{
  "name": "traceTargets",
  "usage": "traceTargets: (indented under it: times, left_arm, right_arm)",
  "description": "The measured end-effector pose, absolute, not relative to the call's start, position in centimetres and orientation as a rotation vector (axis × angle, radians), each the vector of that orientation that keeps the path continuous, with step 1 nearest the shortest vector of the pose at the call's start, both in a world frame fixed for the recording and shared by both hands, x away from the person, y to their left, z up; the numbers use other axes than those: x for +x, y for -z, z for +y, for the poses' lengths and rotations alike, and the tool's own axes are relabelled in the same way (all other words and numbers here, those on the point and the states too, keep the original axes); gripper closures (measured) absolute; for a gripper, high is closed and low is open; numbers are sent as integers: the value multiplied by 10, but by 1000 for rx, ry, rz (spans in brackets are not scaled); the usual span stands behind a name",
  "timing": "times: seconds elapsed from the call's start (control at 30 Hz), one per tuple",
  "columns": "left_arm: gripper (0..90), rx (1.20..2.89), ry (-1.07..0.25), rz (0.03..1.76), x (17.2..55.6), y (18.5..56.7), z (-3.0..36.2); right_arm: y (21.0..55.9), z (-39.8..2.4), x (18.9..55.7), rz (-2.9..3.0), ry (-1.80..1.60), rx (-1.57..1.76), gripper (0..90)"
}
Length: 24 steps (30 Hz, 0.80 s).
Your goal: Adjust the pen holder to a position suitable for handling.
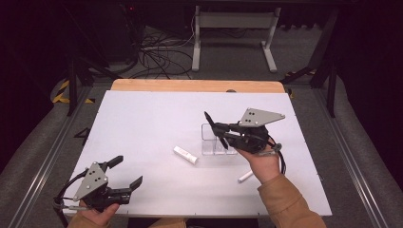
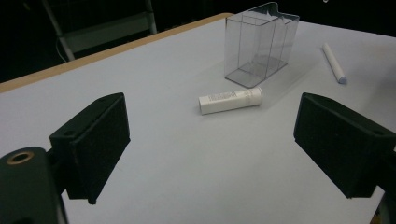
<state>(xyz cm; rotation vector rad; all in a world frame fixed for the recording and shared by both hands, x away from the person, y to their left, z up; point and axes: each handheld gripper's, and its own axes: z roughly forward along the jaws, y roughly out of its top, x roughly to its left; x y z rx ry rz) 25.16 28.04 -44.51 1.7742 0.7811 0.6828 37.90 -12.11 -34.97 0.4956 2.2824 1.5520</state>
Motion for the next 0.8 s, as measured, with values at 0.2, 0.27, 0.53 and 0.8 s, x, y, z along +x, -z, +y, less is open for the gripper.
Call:
traceTargets:
  times: [0.2,0.27,0.53,0.8]
  left_arm:
    - [114,1774,-683,780,251,445,281]
    - [114,1774,-685,779,252,445,281]
    - [114,1776,-684,780,252,445,281]
    - [114,1781,-687,777,252,445,281]
  right_arm:
    - [352,-117,386,2256,-1569,561,790]
    - [352,-116,387,2249,-1574,571,790]
    - [354,-114,391,2208,-1586,589,787]
    - [358,-105,398,2169,-1579,550,787]
